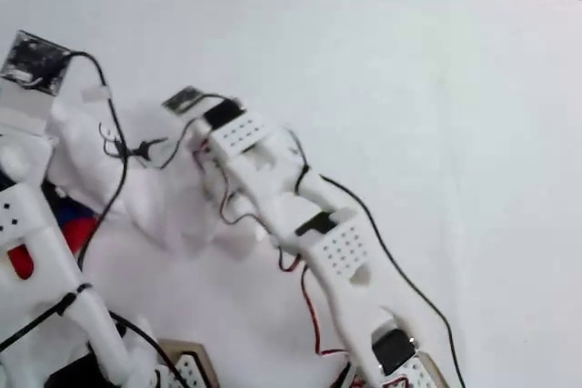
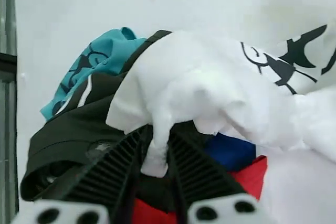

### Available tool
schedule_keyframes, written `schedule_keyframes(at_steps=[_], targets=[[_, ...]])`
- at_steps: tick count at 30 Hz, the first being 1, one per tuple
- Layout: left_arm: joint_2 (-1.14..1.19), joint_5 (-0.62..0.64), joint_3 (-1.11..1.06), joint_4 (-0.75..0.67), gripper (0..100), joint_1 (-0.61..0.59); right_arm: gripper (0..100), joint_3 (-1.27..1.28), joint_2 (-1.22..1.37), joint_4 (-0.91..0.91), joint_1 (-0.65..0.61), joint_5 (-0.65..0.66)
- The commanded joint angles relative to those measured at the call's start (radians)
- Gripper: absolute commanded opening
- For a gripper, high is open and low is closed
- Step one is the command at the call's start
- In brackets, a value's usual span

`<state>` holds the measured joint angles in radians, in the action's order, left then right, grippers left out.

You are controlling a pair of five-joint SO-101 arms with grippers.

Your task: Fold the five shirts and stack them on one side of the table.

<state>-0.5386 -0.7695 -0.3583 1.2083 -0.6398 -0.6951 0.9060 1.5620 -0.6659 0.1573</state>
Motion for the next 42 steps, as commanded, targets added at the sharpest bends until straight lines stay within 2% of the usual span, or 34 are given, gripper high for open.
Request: schedule_keyframes(at_steps=[1, 10, 13, 19, 24, 26, 32, 34, 37, 42], targets=[[-0.015, 0.055, -0.035, -0.011, 3, 0.078, 2.1, -0.089, 0.005, 0.015, 0.186, 0.087], [-0.008, 0.244, -0.044, -0.025, 3, 0.338, 2.1, -0.577, 0.010, 0.107, 0.483, 0.313], [-0.005, 0.273, -0.104, -0.035, 3, 0.399, 2.1, -0.646, 0.018, 0.097, 0.556, 0.368], [-0.008, 0.272, -0.331, -0.072, 3, 0.479, 2.7, -0.655, 0.099, 0.065, 0.647, 0.373], [-0.008, 0.241, -0.398, -0.133, 3, 0.450, 18.0, -0.657, 0.067, 0.122, 0.685, 0.293], [-0.012, 0.219, -0.389, -0.137, 3, 0.434, 19.7, -0.657, 0.019, 0.124, 0.699, 0.287], [-0.014, 0.216, -0.372, -0.138, 3, 0.413, 18.0, -0.652, -0.205, 0.173, 0.697, 0.287], [-0.014, 0.216, -0.372, -0.138, 3, 0.413, 18.0, -0.631, -0.260, 0.213, 0.654, 0.287], [-0.014, 0.216, -0.374, -0.160, 3, 0.413, 18.0, -0.485, -0.348, 0.209, 0.598, 0.287], [-0.008, 0.216, -0.374, -0.190, 3, 0.413, 18.0, -0.120, -0.532, 0.209, 0.453, 0.203]])
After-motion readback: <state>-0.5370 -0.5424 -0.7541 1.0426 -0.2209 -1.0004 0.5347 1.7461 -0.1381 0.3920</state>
